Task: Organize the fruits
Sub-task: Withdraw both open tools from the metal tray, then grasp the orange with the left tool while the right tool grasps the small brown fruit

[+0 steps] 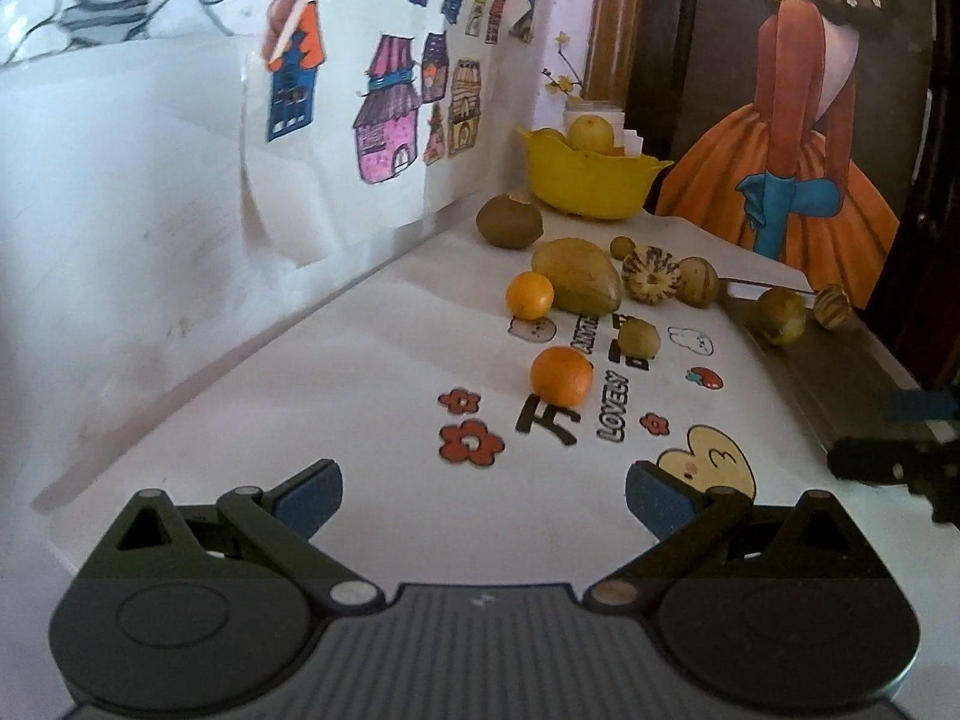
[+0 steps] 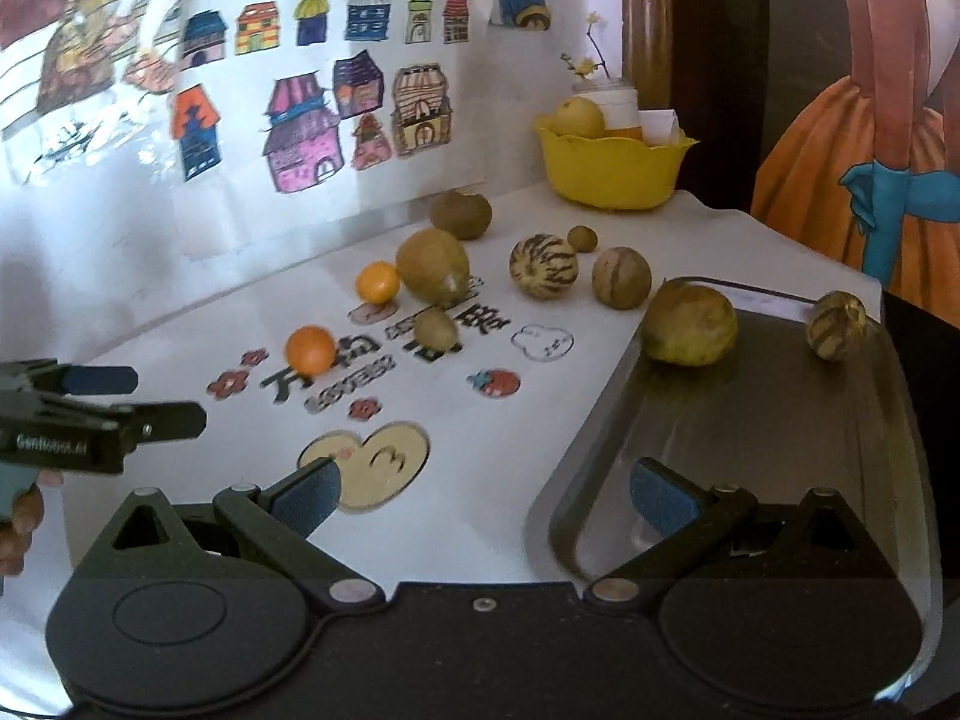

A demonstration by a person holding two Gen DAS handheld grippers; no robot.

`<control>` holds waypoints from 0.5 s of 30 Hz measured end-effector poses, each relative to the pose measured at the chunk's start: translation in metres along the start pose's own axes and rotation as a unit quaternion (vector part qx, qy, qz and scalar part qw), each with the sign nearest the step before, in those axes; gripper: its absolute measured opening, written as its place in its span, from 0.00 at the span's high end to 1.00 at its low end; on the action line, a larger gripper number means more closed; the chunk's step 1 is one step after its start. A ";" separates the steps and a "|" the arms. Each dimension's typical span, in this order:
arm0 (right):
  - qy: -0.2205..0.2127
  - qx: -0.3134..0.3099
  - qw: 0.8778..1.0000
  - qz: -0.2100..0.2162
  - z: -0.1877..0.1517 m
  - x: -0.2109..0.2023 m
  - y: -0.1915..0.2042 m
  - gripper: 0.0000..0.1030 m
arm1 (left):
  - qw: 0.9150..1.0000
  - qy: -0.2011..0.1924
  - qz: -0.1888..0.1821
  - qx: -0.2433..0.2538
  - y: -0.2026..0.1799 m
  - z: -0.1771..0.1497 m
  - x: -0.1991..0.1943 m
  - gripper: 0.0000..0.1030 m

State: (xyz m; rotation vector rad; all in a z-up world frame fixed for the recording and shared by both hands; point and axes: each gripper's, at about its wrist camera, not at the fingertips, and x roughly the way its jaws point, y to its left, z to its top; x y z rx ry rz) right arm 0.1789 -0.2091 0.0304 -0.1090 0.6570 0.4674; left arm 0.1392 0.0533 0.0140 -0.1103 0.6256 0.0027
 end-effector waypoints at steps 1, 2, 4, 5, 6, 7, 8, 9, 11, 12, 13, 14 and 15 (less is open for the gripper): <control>0.000 -0.001 1.000 0.002 0.005 0.004 -0.001 0.01 | 1.000 -0.001 0.000 0.003 -0.001 0.002 0.003 0.00; 0.000 -0.004 1.000 0.005 0.010 0.008 -0.002 0.01 | 1.000 -0.002 -0.001 0.008 -0.003 0.005 0.006 0.00; -0.006 -0.010 1.000 0.008 0.020 0.015 -0.002 0.01 | 1.000 -0.002 -0.003 0.014 -0.005 0.010 0.013 0.00; -0.009 -0.012 1.000 0.009 0.026 0.019 -0.002 0.01 | 1.000 -0.002 -0.005 0.017 -0.006 0.012 0.017 0.01; -0.011 -0.014 1.000 0.010 0.032 0.023 -0.001 0.01 | 1.000 -0.001 -0.008 0.020 -0.007 0.015 0.021 0.01; -0.013 -0.016 1.000 0.012 0.038 0.028 -0.001 0.01 | 1.000 0.001 -0.011 0.021 -0.008 0.017 0.025 0.01; -0.013 -0.016 1.000 0.015 0.044 0.034 -0.002 0.01 | 1.000 0.002 -0.014 0.023 -0.009 0.018 0.029 0.01; -0.013 -0.016 1.000 0.019 0.049 0.039 -0.002 0.01 | 1.000 0.004 -0.016 0.026 -0.011 0.020 0.033 0.01; -0.010 -0.013 0.999 0.028 0.059 0.050 -0.003 0.01 | 0.999 0.006 -0.018 0.034 -0.015 0.024 0.040 0.01; -0.008 -0.011 0.999 0.030 0.062 0.056 -0.004 0.01 | 0.999 0.006 -0.018 0.037 -0.015 0.025 0.042 0.00; -0.005 -0.009 0.999 0.033 0.066 0.062 -0.005 0.01 | 0.999 0.007 -0.019 0.039 -0.016 0.027 0.045 0.00; -0.002 -0.007 0.999 0.034 0.068 0.067 -0.005 0.02 | 0.999 0.009 -0.019 0.040 -0.017 0.028 0.048 0.00; 0.002 -0.005 0.999 0.034 0.070 0.073 -0.005 0.03 | 0.999 0.012 -0.019 0.041 -0.017 0.030 0.051 0.00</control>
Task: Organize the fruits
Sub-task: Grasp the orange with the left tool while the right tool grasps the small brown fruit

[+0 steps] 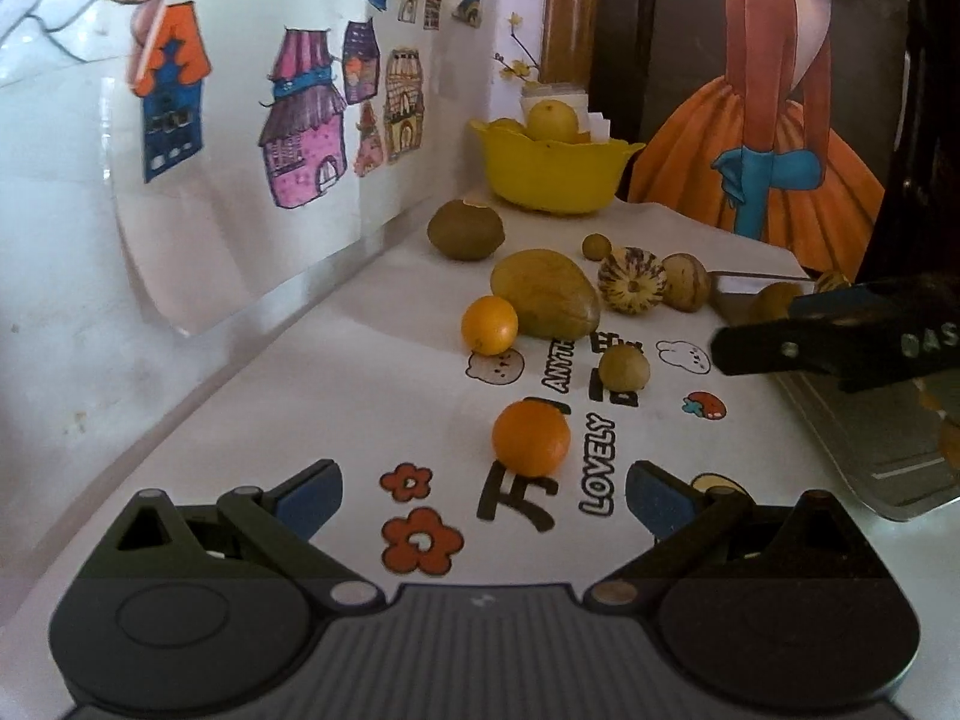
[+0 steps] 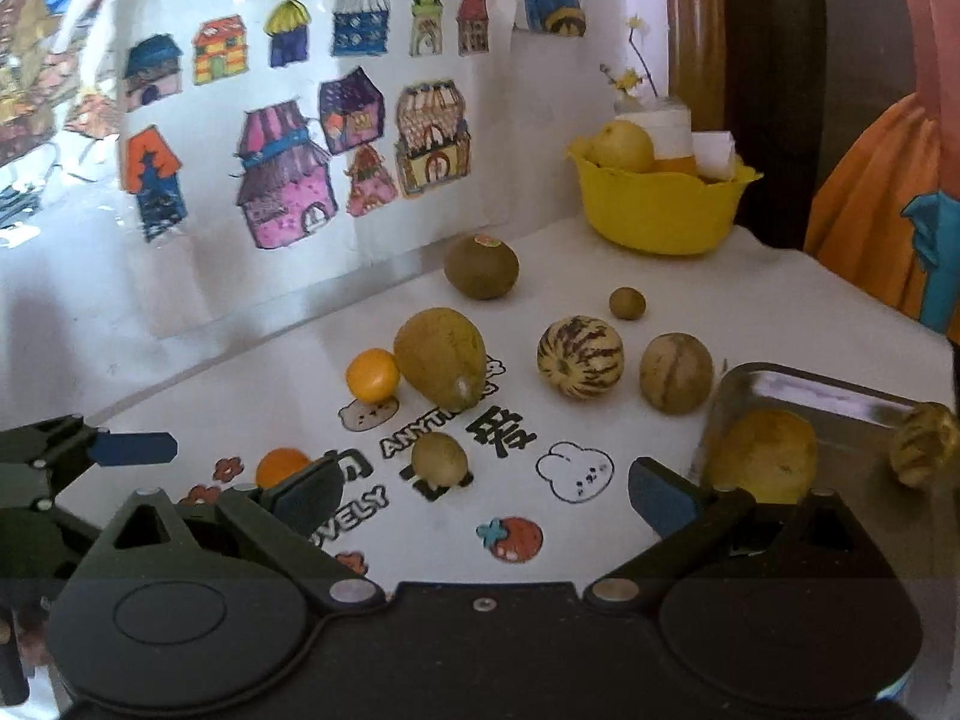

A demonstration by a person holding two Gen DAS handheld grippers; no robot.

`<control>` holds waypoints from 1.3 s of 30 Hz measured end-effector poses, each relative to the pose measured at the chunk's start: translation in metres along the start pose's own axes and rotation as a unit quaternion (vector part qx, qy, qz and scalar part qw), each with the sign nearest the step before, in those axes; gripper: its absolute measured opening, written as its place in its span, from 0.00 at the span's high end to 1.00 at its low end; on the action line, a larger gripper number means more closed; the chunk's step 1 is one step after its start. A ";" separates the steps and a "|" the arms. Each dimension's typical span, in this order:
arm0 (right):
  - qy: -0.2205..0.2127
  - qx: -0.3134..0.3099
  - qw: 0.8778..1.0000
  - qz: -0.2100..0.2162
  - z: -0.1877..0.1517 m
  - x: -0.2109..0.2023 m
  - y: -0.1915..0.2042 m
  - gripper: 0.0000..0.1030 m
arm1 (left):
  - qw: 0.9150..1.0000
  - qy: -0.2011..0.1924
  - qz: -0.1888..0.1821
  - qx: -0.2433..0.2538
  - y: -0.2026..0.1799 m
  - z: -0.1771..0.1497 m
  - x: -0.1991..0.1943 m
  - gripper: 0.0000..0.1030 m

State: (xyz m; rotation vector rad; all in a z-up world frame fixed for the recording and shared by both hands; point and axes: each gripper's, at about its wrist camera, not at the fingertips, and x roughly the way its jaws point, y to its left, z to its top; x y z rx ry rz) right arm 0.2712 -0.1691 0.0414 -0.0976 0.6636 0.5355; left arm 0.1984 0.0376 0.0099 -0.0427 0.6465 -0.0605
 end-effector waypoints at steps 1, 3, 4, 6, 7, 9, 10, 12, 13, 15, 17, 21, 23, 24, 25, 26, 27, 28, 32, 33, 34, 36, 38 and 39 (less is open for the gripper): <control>0.003 0.002 1.000 0.000 0.002 0.005 -0.001 0.05 | 1.000 0.002 -0.001 0.001 0.000 0.001 0.002 0.01; 0.009 0.002 1.000 0.001 0.004 0.014 -0.003 0.07 | 1.000 0.005 -0.002 0.004 0.000 0.002 0.006 0.01; 0.012 0.003 1.000 0.000 0.005 0.018 -0.003 0.09 | 1.000 0.006 -0.003 0.004 0.000 0.003 0.008 0.01; 0.016 0.005 1.000 0.001 0.006 0.025 -0.005 0.12 | 1.000 0.010 -0.006 0.005 0.001 0.004 0.012 0.01; 0.019 0.008 1.000 0.003 0.007 0.028 -0.007 0.14 | 1.000 0.010 -0.007 0.005 0.001 0.004 0.013 0.01; 0.022 0.017 1.000 0.008 0.006 0.032 -0.009 0.16 | 1.000 0.009 -0.007 0.006 0.002 0.005 0.014 0.01; 0.024 0.021 0.999 0.011 0.006 0.034 -0.010 0.19 | 1.000 0.008 -0.010 0.007 0.002 0.005 0.015 0.01; 0.026 0.025 0.999 0.016 0.006 0.037 -0.011 0.23 | 1.000 0.006 -0.014 0.008 0.002 0.006 0.016 0.01; 0.027 0.026 0.999 0.018 0.005 0.039 -0.010 0.25 | 1.000 0.004 -0.016 0.008 0.001 0.006 0.016 0.03; 0.026 0.025 0.999 0.022 0.005 0.041 -0.009 0.28 | 1.000 0.003 -0.019 0.011 0.001 0.007 0.018 0.06; 0.028 0.025 0.999 0.026 0.005 0.043 -0.008 0.31 | 1.000 0.002 -0.022 0.013 0.000 0.008 0.019 0.10; 0.032 0.023 0.999 0.036 0.005 0.050 -0.005 0.38 | 0.999 0.001 -0.029 0.013 -0.002 0.009 0.021 0.17; 0.032 0.021 0.998 0.040 0.006 0.052 -0.003 0.41 | 0.999 0.002 -0.032 0.014 -0.002 0.010 0.023 0.22; 0.033 0.020 0.998 0.042 0.006 0.053 -0.002 0.42 | 0.999 0.002 -0.033 0.014 -0.002 0.010 0.023 0.24; 0.034 0.020 0.998 0.045 0.006 0.054 -0.002 0.44 | 0.999 0.003 -0.034 0.012 -0.002 0.010 0.024 0.27; 0.035 0.019 0.998 0.047 0.006 0.056 -0.001 0.45 | 0.999 0.004 -0.035 0.011 -0.002 0.010 0.024 0.30; 0.036 0.018 0.998 0.049 0.006 0.057 0.000 0.46 | 0.999 0.005 -0.036 0.009 -0.001 0.010 0.025 0.32; 0.037 0.017 0.998 0.051 0.006 0.058 0.001 0.48 | 0.999 0.006 -0.037 0.007 -0.001 0.010 0.026 0.34; 0.044 0.013 0.998 0.054 0.005 0.065 0.004 0.54 | 0.999 0.006 -0.036 0.003 0.000 0.010 0.027 0.42; 0.046 0.013 0.997 0.054 0.005 0.067 0.004 0.56 | 0.999 0.006 -0.038 0.001 0.001 0.011 0.028 0.43; 0.048 0.013 0.997 0.055 0.005 0.069 0.004 0.58 | 0.999 0.006 -0.038 0.000 0.001 0.011 0.028 0.45; 0.047 0.011 0.997 0.054 0.006 0.070 0.005 0.60 | 0.999 0.008 -0.040 -0.001 0.001 0.012 0.029 0.51; 0.047 0.009 0.997 0.055 0.006 0.070 0.006 0.65 | 0.999 0.009 -0.047 -0.006 0.002 0.013 0.030 0.58; 0.046 0.008 0.997 0.055 0.006 0.070 0.006 0.66 | 0.999 0.010 -0.051 -0.010 0.003 0.013 0.030 0.61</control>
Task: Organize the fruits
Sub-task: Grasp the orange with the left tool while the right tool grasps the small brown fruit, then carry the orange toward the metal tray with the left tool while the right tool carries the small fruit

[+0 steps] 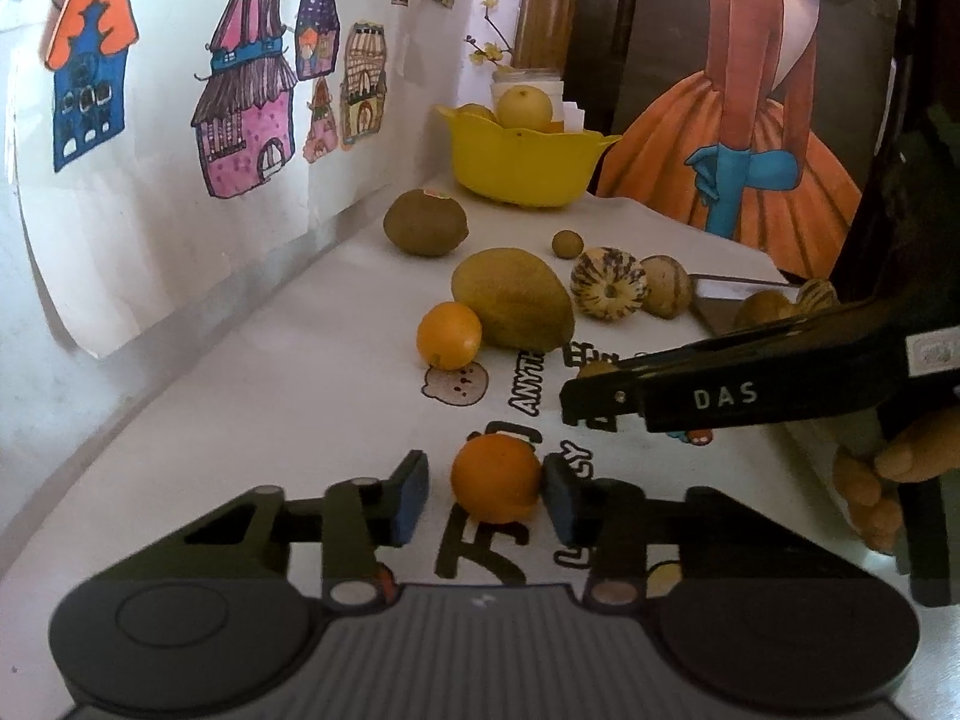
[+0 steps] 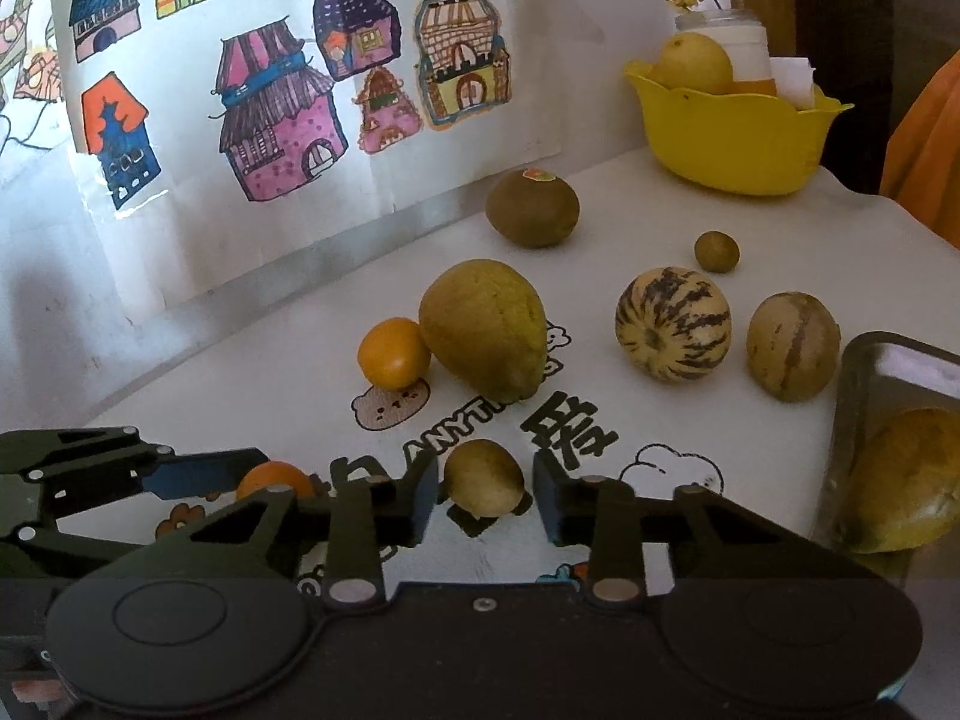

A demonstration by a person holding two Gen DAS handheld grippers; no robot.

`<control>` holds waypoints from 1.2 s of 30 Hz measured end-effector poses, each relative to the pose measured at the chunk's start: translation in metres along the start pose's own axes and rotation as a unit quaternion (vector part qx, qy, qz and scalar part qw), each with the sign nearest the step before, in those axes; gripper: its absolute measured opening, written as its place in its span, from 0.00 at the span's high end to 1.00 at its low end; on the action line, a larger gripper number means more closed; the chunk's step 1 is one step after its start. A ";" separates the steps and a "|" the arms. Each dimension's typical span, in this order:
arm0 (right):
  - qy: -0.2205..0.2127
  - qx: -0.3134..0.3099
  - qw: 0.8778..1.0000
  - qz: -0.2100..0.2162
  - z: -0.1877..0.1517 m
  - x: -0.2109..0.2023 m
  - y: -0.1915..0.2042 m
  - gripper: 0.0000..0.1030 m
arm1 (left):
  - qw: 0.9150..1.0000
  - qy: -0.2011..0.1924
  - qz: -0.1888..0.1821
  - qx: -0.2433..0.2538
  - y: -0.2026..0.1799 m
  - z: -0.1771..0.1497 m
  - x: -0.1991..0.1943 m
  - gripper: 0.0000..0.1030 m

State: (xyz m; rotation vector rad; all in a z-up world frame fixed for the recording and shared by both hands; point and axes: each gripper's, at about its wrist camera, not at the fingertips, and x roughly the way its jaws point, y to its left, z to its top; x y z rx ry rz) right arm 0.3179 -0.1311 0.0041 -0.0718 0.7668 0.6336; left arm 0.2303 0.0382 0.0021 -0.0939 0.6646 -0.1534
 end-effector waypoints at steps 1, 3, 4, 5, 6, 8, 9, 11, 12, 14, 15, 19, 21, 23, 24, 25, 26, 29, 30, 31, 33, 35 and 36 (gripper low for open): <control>0.000 -0.002 1.000 -0.001 0.000 0.000 0.001 0.69 | 1.000 0.001 -0.004 -0.002 0.000 0.000 0.000 0.65; -0.001 -0.005 1.000 -0.003 0.000 0.000 0.001 0.70 | 1.000 0.001 -0.004 -0.004 -0.001 0.000 0.000 0.65; -0.002 -0.006 1.000 -0.003 0.000 0.000 0.002 0.70 | 1.000 0.001 -0.004 -0.004 0.000 0.000 0.000 0.66; -0.003 -0.006 1.000 -0.004 0.000 0.000 0.002 0.71 | 1.000 0.001 -0.004 -0.005 0.000 0.000 0.000 0.66; -0.004 -0.006 1.000 -0.004 0.000 -0.001 0.002 0.71 | 1.000 0.001 -0.005 -0.008 0.000 0.000 -0.001 0.66; -0.005 -0.002 1.000 -0.003 -0.001 -0.002 0.001 0.71 | 1.000 0.002 -0.004 -0.013 0.001 0.001 -0.002 0.66; -0.006 0.001 1.000 -0.002 -0.002 -0.003 0.001 0.71 | 1.000 0.004 -0.004 -0.016 0.001 0.001 -0.002 0.66; -0.009 0.004 1.000 0.000 -0.004 -0.008 -0.001 0.71 | 1.000 0.004 -0.005 -0.020 0.001 0.001 -0.003 0.66; -0.011 0.005 1.000 0.001 -0.005 -0.011 -0.001 0.71 | 1.000 0.004 -0.004 -0.020 0.000 0.002 -0.003 0.66; -0.017 0.010 1.000 0.001 -0.007 -0.019 -0.004 0.71 | 1.000 0.002 -0.003 -0.019 -0.004 0.003 -0.005 0.66; -0.020 0.012 1.000 0.001 -0.008 -0.024 -0.006 0.71 | 1.000 0.000 -0.004 -0.019 -0.006 0.003 -0.005 0.66; -0.032 0.018 0.999 -0.012 -0.012 -0.046 -0.019 0.71 | 1.000 -0.006 -0.011 -0.018 -0.020 0.008 -0.007 0.66; -0.039 0.018 0.999 -0.021 -0.014 -0.059 -0.027 0.71 | 1.000 -0.011 -0.017 -0.018 -0.028 0.010 -0.007 0.66; -0.045 0.018 0.998 -0.033 -0.016 -0.072 -0.036 0.71 | 0.999 -0.014 -0.024 -0.016 -0.038 0.013 -0.006 0.66; -0.049 0.017 0.998 -0.040 -0.017 -0.079 -0.042 0.71 | 0.999 -0.015 -0.029 -0.015 -0.044 0.015 -0.005 0.66; -0.053 0.018 0.997 -0.048 -0.019 -0.085 -0.047 0.71 | 0.999 -0.016 -0.033 -0.014 -0.050 0.017 -0.003 0.66; -0.056 0.019 0.997 -0.055 -0.020 -0.091 -0.052 0.71 | 0.999 -0.018 -0.038 -0.013 -0.055 0.017 -0.003 0.66; -0.062 0.029 0.995 -0.071 -0.025 -0.107 -0.071 0.71 | 0.998 -0.021 -0.057 -0.016 -0.072 0.021 0.004 0.66; -0.063 0.033 0.995 -0.076 -0.027 -0.112 -0.077 0.71 | 0.998 -0.022 -0.063 -0.018 -0.078 0.022 0.006 0.66; -0.065 0.036 0.994 -0.082 -0.029 -0.116 -0.083 0.71 | 0.997 -0.021 -0.069 -0.020 -0.084 0.023 0.009 0.66; -0.069 0.042 0.992 -0.092 -0.033 -0.124 -0.094 0.71 | 0.996 -0.020 -0.079 -0.021 -0.095 0.024 0.014 0.66; -0.073 0.050 0.991 -0.102 -0.036 -0.132 -0.106 0.71 | 0.996 -0.020 -0.088 -0.019 -0.107 0.026 0.019 0.66; -0.074 0.052 0.990 -0.108 -0.038 -0.135 -0.111 0.71 | 0.995 -0.020 -0.092 -0.016 -0.113 0.026 0.023 0.66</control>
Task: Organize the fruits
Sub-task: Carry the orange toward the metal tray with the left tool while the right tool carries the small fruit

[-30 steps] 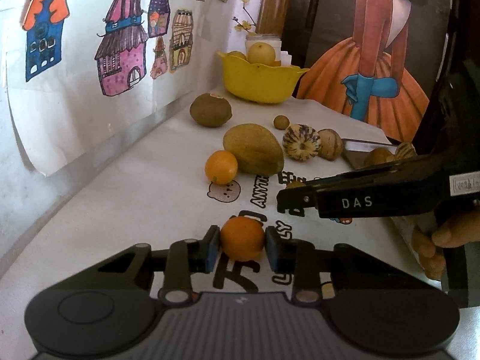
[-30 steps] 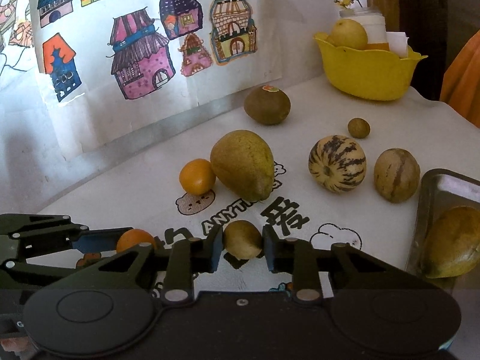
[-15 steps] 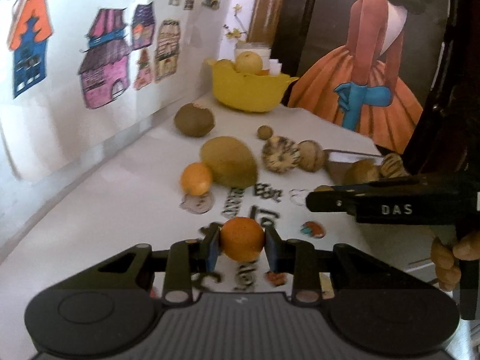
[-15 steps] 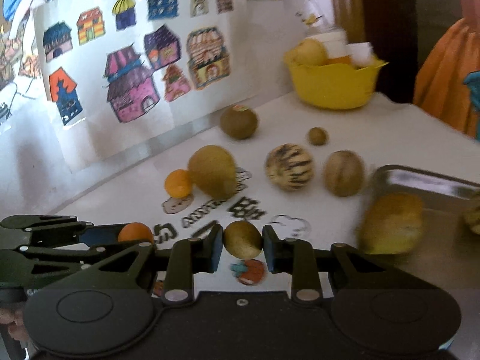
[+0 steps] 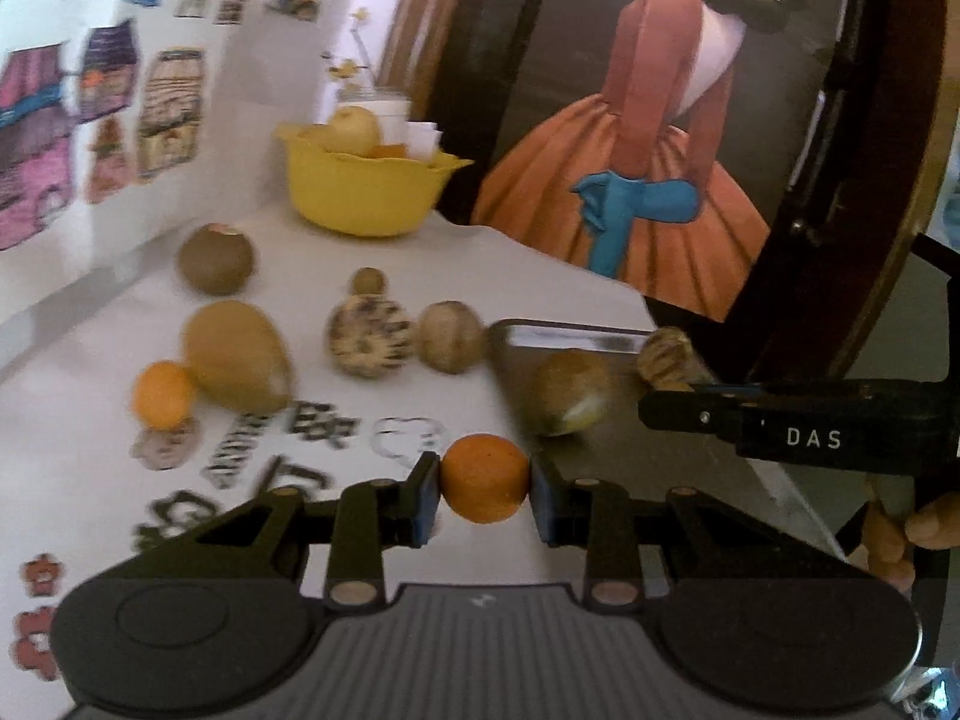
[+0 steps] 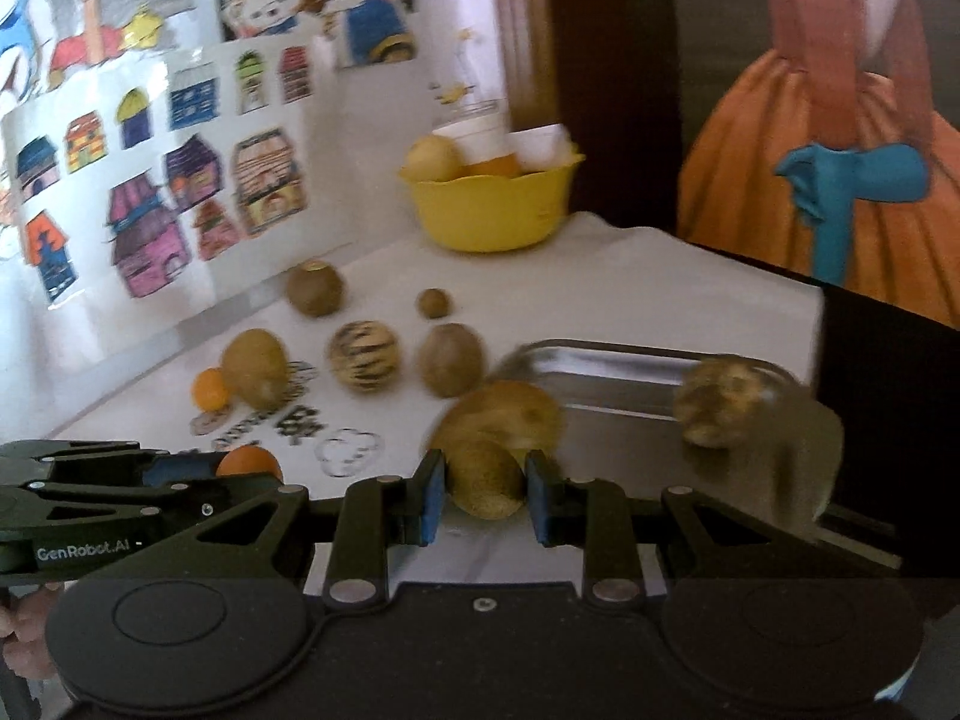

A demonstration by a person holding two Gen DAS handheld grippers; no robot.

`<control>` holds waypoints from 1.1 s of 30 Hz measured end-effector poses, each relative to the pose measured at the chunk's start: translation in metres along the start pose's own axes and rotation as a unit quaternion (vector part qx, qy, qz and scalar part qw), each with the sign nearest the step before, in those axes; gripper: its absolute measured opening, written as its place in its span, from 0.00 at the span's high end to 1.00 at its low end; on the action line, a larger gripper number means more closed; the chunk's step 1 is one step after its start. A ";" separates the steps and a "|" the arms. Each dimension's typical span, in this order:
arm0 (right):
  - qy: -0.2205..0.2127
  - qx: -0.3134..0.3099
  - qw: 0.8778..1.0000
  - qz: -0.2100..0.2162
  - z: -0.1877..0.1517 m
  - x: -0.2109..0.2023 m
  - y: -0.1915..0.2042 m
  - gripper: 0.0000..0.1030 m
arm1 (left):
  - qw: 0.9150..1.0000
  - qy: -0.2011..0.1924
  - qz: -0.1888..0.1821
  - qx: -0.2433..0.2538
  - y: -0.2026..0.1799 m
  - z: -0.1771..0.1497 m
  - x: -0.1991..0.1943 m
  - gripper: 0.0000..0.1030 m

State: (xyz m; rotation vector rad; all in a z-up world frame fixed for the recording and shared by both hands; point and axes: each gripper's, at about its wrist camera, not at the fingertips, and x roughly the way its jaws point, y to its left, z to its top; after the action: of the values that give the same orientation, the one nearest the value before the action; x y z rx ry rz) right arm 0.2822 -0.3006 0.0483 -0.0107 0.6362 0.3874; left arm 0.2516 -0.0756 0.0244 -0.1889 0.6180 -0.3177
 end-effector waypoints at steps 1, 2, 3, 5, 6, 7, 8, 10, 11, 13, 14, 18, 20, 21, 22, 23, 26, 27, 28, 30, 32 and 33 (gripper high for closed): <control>-0.002 0.002 1.000 -0.007 -0.001 -0.002 -0.006 0.71 | 1.000 0.000 -0.003 0.002 -0.005 0.000 0.003 0.66; -0.003 0.004 1.000 -0.013 -0.002 -0.003 -0.011 0.71 | 1.000 0.001 -0.007 0.005 -0.009 0.000 0.007 0.66; -0.005 0.007 1.000 -0.019 -0.003 -0.003 -0.016 0.71 | 1.000 0.002 -0.010 0.008 -0.015 0.000 0.011 0.66; -0.005 0.014 1.000 -0.026 -0.005 -0.004 -0.027 0.71 | 1.000 0.002 -0.016 0.013 -0.024 0.001 0.017 0.66; -0.006 0.017 0.999 -0.030 -0.005 -0.004 -0.032 0.71 | 1.000 0.003 -0.018 0.016 -0.028 0.001 0.020 0.66; -0.006 0.019 0.999 -0.035 -0.006 -0.003 -0.037 0.71 | 1.000 0.004 -0.020 0.020 -0.032 0.001 0.024 0.66; -0.006 0.021 0.999 -0.039 -0.006 -0.002 -0.041 0.71 | 0.999 0.005 -0.020 0.025 -0.036 0.001 0.027 0.66; -0.006 0.027 0.999 -0.046 -0.006 0.002 -0.049 0.71 | 0.999 0.005 -0.016 0.043 -0.045 0.001 0.031 0.66; -0.006 0.028 0.998 -0.050 -0.006 0.004 -0.052 0.71 | 0.999 0.006 -0.014 0.052 -0.049 0.001 0.034 0.66; -0.004 0.029 0.998 -0.056 -0.006 0.008 -0.058 0.71 | 0.998 0.009 -0.015 0.062 -0.056 0.001 0.038 0.66; -0.002 0.030 0.998 -0.058 -0.006 0.011 -0.061 0.71 | 0.998 0.010 -0.015 0.063 -0.058 0.001 0.040 0.66; 0.007 0.032 0.997 -0.066 -0.007 0.023 -0.067 0.71 | 0.998 0.017 -0.011 0.067 -0.064 0.000 0.049 0.66; 0.012 0.030 0.997 -0.069 -0.008 0.028 -0.069 0.71 | 0.997 0.020 -0.008 0.070 -0.066 -0.002 0.053 0.66; 0.014 0.029 0.997 -0.071 -0.008 0.031 -0.070 0.71 | 0.997 0.022 -0.006 0.072 -0.066 -0.003 0.054 0.66; 0.016 0.028 0.997 -0.072 -0.008 0.033 -0.071 0.71 | 0.997 0.024 -0.003 0.075 -0.067 -0.004 0.056 0.66; 0.017 0.028 0.997 -0.074 -0.008 0.035 -0.072 0.71 | 0.997 0.025 0.000 0.077 -0.067 -0.004 0.058 0.66; 0.019 0.026 0.996 -0.079 -0.007 0.041 -0.073 0.71 | 0.996 0.027 0.011 0.087 -0.068 -0.005 0.062 0.66; 0.021 0.026 0.996 -0.081 -0.007 0.042 -0.073 0.71 | 0.995 0.028 0.013 0.091 -0.068 -0.006 0.064 0.66; 0.022 0.026 0.996 -0.083 -0.007 0.044 -0.073 0.71 | 0.995 0.028 0.014 0.093 -0.068 -0.006 0.065 0.66; 0.021 0.028 0.996 -0.083 -0.006 0.044 -0.074 0.71 | 0.995 0.029 0.015 0.096 -0.069 -0.006 0.068 0.66; 0.020 0.025 0.996 -0.087 -0.005 0.045 -0.075 0.71 | 0.995 0.030 0.015 0.098 -0.068 -0.006 0.070 0.66; 0.021 0.024 0.996 -0.087 -0.005 0.045 -0.075 0.71 | 0.995 0.031 0.015 0.098 -0.068 -0.006 0.070 0.66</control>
State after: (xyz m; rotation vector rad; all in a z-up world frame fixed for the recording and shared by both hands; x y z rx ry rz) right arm 0.3395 -0.3550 0.0100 -0.0279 0.6798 0.2030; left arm 0.2861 -0.1645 -0.0002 0.0187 0.6456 -0.3541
